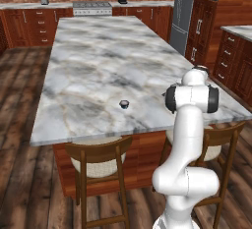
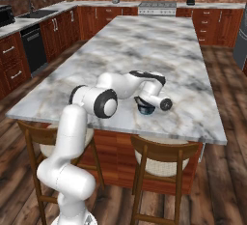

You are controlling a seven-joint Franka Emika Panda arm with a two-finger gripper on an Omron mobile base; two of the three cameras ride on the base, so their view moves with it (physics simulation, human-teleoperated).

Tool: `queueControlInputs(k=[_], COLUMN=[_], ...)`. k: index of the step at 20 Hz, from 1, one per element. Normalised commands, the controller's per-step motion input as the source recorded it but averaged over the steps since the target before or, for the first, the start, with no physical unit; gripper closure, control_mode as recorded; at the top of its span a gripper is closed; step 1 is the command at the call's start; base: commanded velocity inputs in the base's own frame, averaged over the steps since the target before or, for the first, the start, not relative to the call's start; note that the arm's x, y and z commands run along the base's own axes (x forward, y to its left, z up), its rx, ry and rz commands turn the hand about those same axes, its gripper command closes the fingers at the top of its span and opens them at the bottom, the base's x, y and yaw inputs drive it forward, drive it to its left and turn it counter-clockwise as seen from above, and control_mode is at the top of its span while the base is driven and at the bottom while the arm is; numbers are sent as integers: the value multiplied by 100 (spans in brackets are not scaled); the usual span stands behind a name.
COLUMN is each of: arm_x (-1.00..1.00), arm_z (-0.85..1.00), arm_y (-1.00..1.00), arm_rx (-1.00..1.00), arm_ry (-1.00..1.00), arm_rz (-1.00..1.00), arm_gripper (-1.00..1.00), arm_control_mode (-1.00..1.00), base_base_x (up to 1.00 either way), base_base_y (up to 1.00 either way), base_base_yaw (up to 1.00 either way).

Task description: Stack the yogurt containers by placing the smaller containers on top of the larger containers.

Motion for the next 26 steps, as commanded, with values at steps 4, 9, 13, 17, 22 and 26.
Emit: queueControlInputs(k=[4,9,13,17,22,26], arm_x=[-38,-6,0,0,2,0], arm_z=[-2,0,0,0,0,0], arm_y=[0,0,7,4,2,13], arm_rx=[0,0,-1,0,0,0], arm_ry=[-5,0,-1,0,0,-1], arm_rz=[0,0,0,0,0,-1], arm_gripper=[100,100,100,100,100,100], arm_control_mode=[-100,-100,-100,-100,-100,-100], base_base_x=[0,0,0,0,0,0], base_base_y=[0,0,0,0,0,0], base_base_yaw=[0,0,0,0,0,0])
